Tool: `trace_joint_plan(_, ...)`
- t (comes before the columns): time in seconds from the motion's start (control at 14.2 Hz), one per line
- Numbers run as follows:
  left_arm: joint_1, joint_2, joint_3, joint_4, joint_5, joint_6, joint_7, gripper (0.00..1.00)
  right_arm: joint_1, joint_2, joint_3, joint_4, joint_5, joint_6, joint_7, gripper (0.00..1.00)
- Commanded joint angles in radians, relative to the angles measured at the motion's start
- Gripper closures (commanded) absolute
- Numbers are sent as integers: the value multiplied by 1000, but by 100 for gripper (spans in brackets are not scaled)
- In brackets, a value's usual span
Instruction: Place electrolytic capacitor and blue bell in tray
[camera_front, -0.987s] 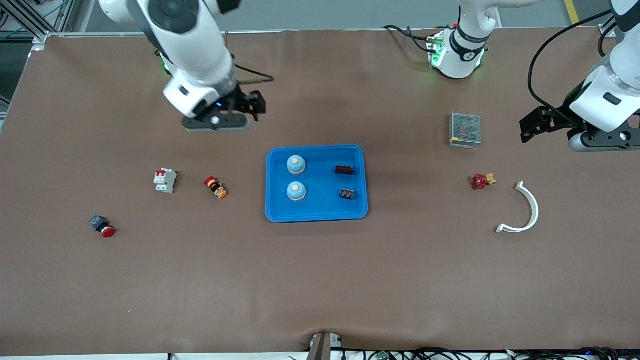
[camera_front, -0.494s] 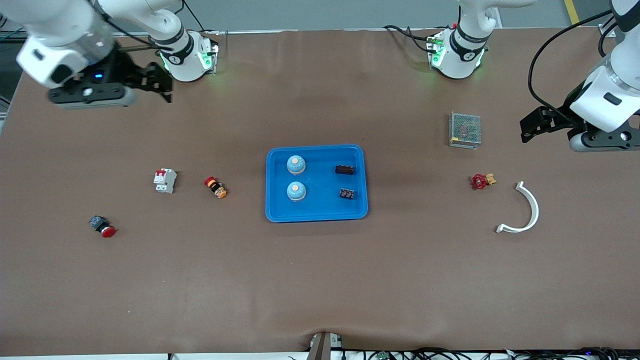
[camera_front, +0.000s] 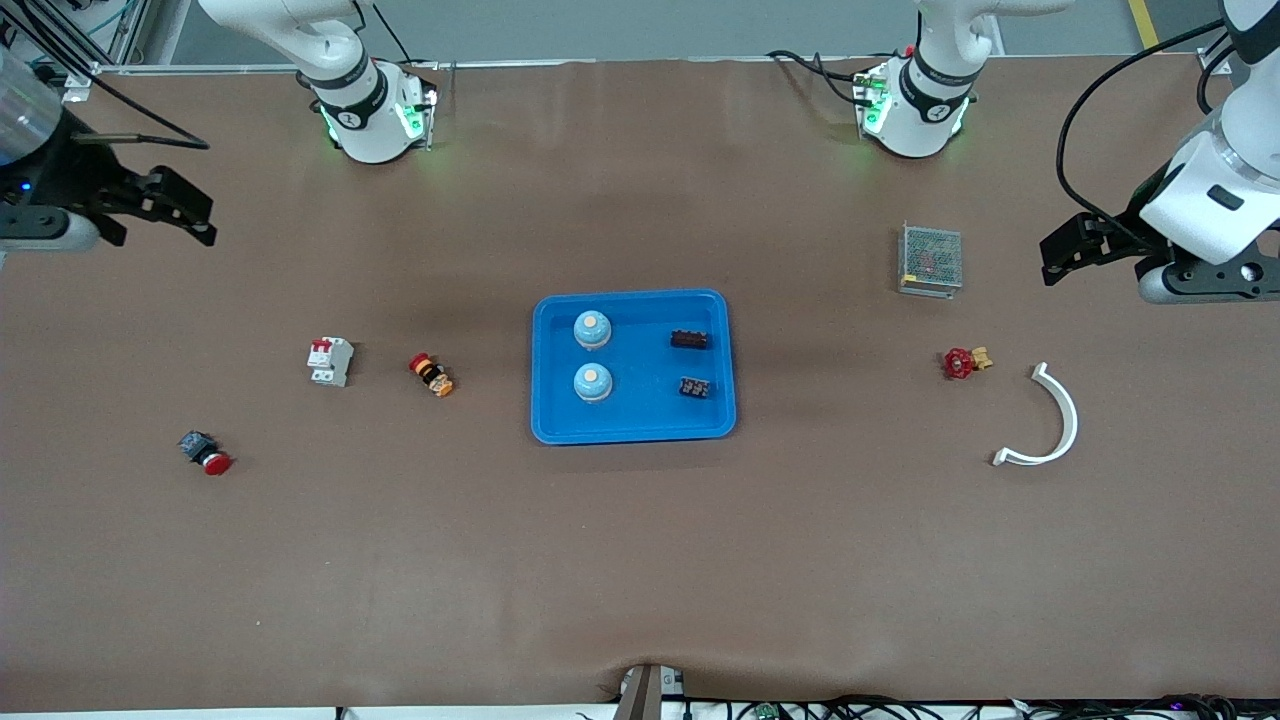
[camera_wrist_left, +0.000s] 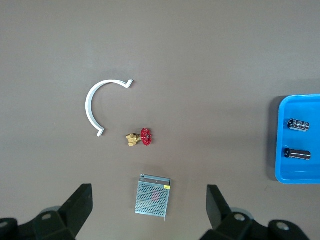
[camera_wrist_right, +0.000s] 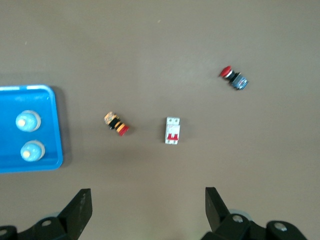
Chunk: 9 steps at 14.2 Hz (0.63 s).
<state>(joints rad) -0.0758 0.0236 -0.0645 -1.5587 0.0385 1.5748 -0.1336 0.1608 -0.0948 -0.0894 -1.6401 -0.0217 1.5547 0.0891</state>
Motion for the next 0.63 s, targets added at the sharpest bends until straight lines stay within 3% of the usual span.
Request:
trace_joint_plan(0.0, 16, -5, -8, 12, -8, -6, 22, 0, -73, 15, 19, 2, -9, 42, -64, 0)
trace_joint_plan(0.56, 16, -4, -6, 34, -3, -6, 16, 0, -156, 46, 19, 19, 2, 84, -147, 0)
